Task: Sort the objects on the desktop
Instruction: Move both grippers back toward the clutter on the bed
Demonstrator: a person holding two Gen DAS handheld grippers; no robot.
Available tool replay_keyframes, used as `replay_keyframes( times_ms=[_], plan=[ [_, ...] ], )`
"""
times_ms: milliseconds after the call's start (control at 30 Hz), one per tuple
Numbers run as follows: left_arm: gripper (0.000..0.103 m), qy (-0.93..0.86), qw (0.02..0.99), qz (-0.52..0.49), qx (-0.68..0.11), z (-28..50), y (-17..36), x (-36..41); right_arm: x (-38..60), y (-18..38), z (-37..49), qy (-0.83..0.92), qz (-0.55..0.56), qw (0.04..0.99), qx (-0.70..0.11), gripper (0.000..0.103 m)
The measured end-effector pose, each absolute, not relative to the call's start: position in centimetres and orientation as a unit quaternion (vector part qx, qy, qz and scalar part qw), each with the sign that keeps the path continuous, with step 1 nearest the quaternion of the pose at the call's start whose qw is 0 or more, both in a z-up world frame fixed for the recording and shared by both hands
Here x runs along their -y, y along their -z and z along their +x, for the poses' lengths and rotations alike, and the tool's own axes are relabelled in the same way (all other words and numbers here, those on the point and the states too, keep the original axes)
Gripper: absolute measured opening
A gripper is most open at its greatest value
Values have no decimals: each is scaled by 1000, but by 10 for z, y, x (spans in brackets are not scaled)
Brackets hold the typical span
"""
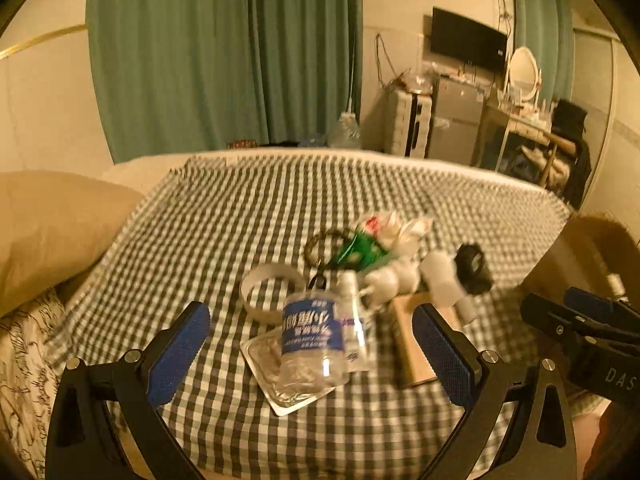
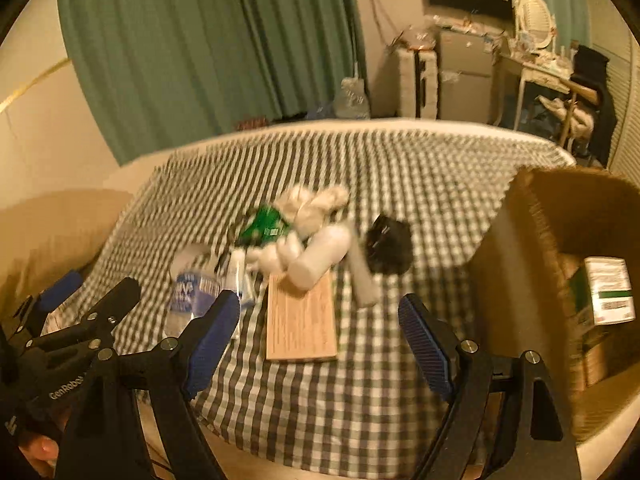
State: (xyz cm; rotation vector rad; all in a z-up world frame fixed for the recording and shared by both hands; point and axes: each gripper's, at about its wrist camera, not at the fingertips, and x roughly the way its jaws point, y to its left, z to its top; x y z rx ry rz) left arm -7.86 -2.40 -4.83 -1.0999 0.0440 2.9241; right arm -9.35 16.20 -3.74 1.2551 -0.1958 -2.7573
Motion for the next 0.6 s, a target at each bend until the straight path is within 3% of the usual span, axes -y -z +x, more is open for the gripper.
replay_keyframes(
  times_ms=[267,600],
  plan=[
    [103,-915,-1,-402,-13,-106,114,34,-146,86,-119,887,455,55,44,82],
    [103,-904,-3,-427,1,-131,147,42,-132,126,-149,867,495,54,19,82]
  ],
)
